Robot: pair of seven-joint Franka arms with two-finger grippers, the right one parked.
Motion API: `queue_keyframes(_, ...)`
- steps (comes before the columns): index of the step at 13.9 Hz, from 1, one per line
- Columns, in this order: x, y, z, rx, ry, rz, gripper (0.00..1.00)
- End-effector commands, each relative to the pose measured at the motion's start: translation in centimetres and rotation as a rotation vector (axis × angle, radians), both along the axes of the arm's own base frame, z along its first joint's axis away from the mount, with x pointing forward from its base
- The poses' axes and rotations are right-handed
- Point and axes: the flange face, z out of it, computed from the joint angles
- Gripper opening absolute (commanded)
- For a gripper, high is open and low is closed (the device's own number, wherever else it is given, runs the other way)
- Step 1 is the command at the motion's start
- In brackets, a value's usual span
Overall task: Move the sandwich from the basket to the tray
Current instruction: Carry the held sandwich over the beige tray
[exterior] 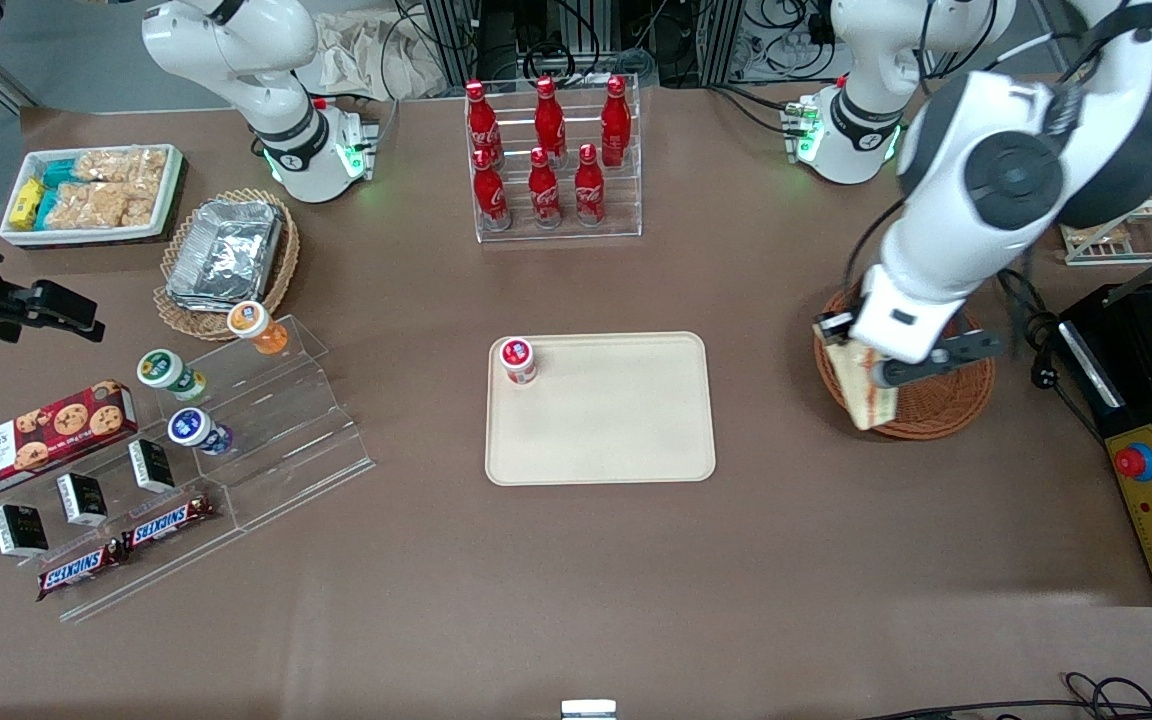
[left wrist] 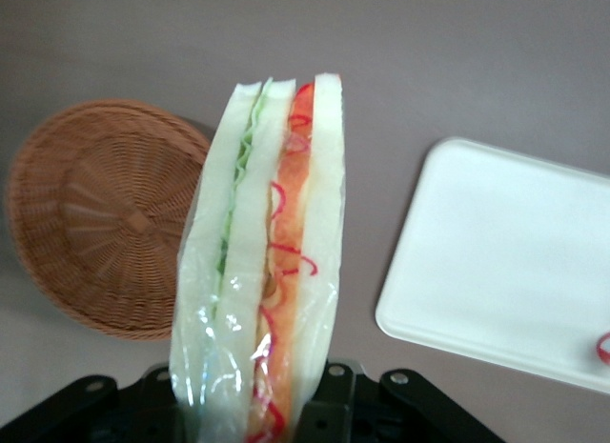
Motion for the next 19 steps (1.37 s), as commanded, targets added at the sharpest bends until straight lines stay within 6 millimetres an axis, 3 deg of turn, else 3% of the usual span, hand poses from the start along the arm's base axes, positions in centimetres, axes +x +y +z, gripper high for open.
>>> queue_keyframes(1, 1.2, -4.5, -3.1, -0.047, 0.025, -0.072, 0.4)
queue_keyframes(4, 1.1, -8.3, -6.8, -0.091, 0.022, -0.125, 0.4)
queue_keyframes(7, 0.9, -10.9, -11.1, -0.104, 0.036, -0.162, 0.4)
queue_keyframes(15, -0.2, -14.5, -22.7, 0.001, 0.07, -0.194, 0.4)
queue_keyframes(19, -0.1, -14.7, -24.0, 0.001, 0.053, -0.185, 0.41)
